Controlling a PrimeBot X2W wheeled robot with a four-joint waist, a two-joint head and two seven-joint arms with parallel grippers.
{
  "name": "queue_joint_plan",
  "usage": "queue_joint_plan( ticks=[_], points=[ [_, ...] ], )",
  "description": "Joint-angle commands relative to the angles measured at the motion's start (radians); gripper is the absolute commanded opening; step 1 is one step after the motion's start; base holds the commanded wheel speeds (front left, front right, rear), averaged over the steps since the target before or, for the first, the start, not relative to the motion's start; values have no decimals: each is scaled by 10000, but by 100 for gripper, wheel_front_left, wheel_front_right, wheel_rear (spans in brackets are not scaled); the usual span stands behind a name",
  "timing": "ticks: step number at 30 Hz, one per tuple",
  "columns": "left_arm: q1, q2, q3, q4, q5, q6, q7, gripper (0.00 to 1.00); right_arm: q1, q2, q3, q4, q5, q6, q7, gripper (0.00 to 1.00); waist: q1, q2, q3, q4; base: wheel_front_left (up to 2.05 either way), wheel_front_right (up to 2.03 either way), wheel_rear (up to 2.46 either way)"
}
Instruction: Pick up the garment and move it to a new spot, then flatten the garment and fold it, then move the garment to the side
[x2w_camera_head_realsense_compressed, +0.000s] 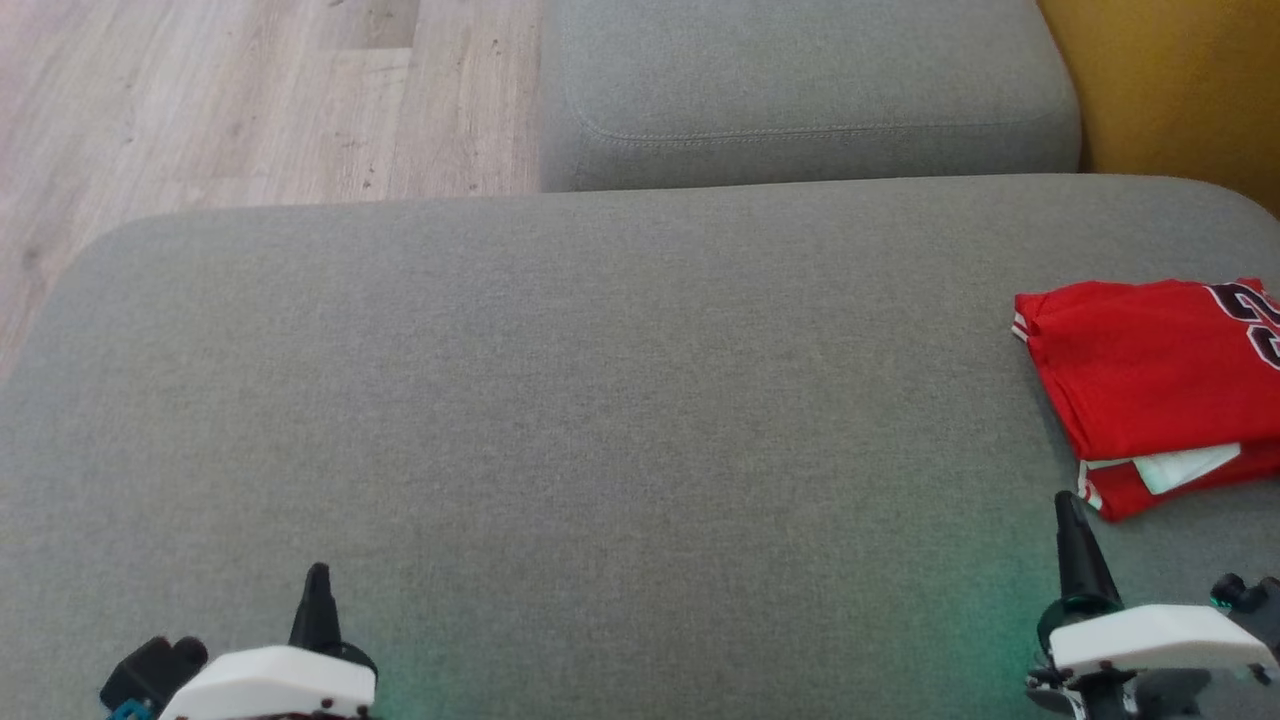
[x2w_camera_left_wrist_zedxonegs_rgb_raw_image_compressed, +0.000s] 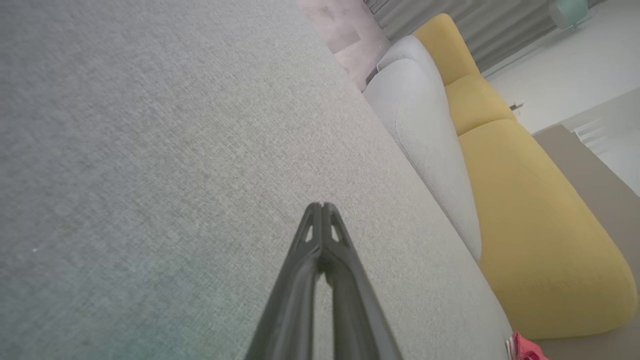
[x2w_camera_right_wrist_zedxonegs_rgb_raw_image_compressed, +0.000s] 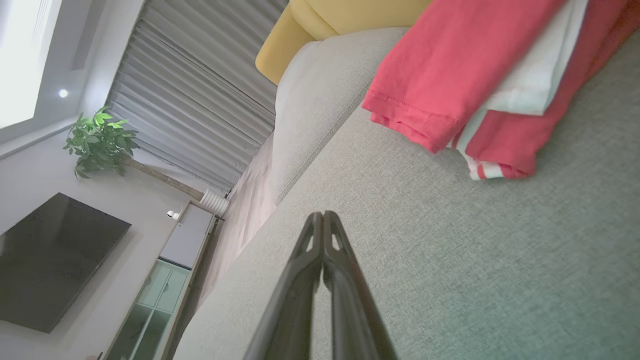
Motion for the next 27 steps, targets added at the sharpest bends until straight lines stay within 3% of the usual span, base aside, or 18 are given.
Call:
queue_joint_plan(
  ticks=[1, 27],
  points=[
    [-632, -32, 459, -238, -249, -196, 83, 0, -566, -220, 24, -278, 438, 45, 63, 0, -1, 0, 11, -14, 0, 0, 0],
    [-1012, -616, 1867, -96, -2033, -1195, 754, 0, -1146, -238, -248, -121, 3375, 60, 451, 0, -1, 0, 135, -168, 0, 0, 0]
  ],
)
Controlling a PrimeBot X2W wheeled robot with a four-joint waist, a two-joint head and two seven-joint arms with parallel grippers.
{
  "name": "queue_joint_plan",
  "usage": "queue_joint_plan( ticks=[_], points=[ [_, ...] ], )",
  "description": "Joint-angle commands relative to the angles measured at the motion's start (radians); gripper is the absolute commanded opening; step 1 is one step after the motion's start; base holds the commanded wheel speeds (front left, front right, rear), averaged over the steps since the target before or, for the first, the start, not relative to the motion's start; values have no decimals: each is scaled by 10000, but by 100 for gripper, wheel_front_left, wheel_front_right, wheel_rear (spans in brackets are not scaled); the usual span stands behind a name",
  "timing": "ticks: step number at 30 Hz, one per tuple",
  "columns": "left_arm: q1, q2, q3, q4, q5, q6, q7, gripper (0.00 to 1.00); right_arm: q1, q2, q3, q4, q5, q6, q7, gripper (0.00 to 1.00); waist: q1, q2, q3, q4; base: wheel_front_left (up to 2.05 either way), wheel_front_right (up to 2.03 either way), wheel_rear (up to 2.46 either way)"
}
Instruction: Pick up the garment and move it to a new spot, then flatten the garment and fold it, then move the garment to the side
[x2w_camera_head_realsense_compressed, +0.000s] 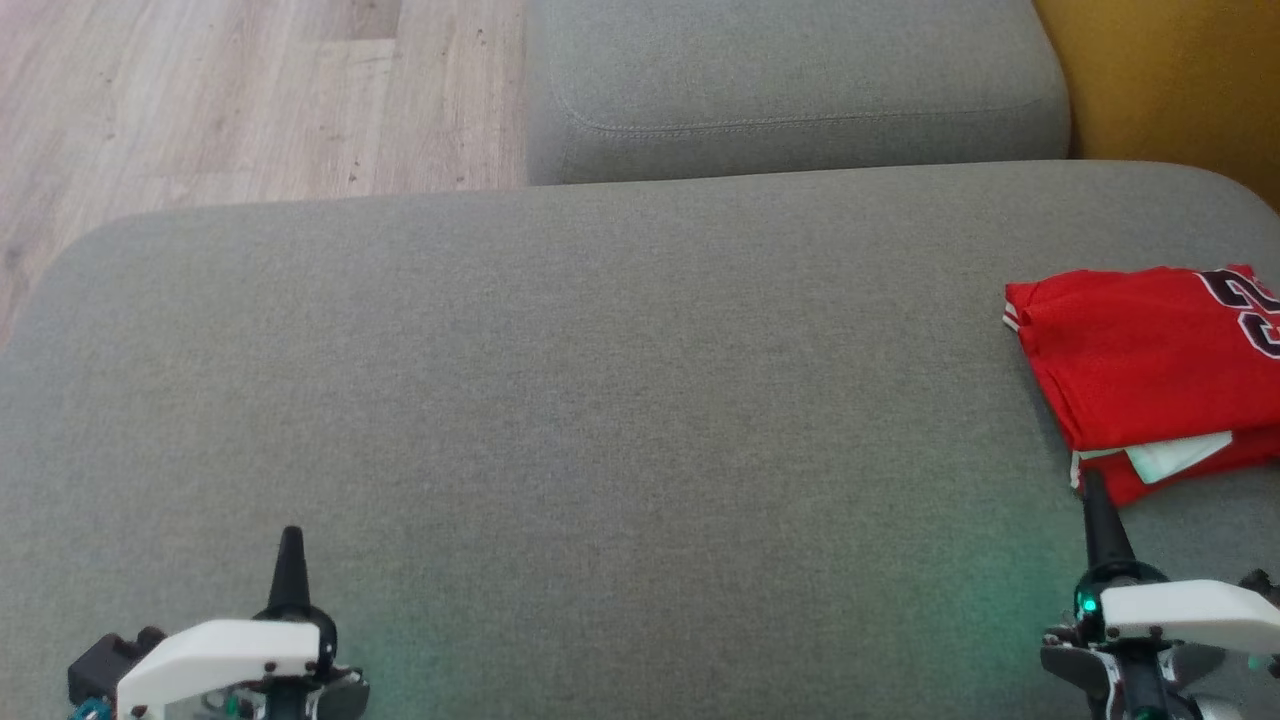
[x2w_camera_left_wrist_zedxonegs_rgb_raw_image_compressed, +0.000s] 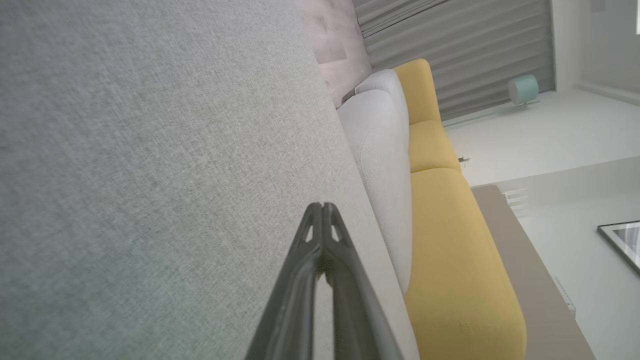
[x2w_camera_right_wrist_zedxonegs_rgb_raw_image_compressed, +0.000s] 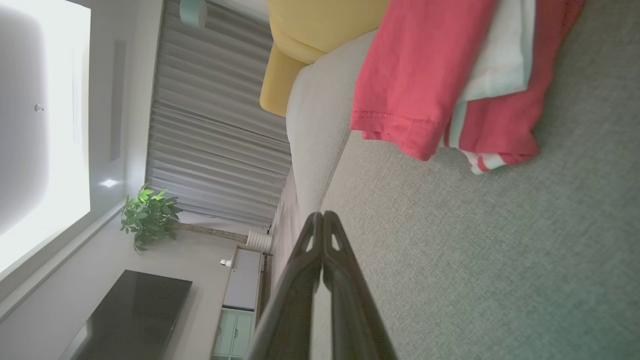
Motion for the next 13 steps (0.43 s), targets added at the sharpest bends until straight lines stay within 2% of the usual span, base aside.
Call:
queue_joint_plan(
  ticks=[1, 13],
  points=[
    [-585, -31, 495, -251, -191, -153, 67, 0, -635, -227, 93, -293, 336, 61, 38, 0, 0, 0, 7, -8, 0, 0, 0],
    [-769, -315, 1176, -182, -1045, -633, 393, 0, -915, -228, -49, -217, 1737, 68, 233, 0, 0, 0, 66, -82, 0, 0, 0]
  ],
)
